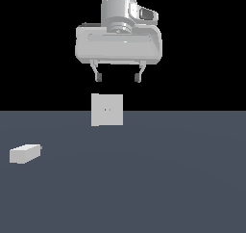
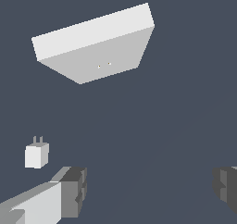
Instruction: Plug the charger into the wall socket.
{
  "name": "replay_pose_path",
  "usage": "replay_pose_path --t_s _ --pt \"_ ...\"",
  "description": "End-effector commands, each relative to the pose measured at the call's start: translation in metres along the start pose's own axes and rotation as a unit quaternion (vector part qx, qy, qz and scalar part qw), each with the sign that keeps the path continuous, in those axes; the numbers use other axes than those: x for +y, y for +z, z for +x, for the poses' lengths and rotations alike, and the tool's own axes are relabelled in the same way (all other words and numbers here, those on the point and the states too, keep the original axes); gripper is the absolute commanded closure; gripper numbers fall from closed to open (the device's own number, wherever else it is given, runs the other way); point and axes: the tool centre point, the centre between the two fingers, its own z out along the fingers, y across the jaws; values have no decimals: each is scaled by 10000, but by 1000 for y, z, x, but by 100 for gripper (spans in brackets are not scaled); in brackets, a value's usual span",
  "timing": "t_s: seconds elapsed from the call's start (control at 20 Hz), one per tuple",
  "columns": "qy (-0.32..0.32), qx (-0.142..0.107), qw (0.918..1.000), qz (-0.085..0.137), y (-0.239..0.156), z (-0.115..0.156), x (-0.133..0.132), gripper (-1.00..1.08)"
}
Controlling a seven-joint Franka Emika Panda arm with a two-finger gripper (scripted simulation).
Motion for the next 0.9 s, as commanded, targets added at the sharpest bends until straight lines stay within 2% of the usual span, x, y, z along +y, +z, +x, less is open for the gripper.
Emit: replay_pose_path --t_s 0.0,0.45,0.85 --pt "0 0 10000 0 0 0 0 -92" --pt "5 122 9999 -4 5 -4 -9 -92" --pt "16 440 9990 -14 18 -15 -33 -92"
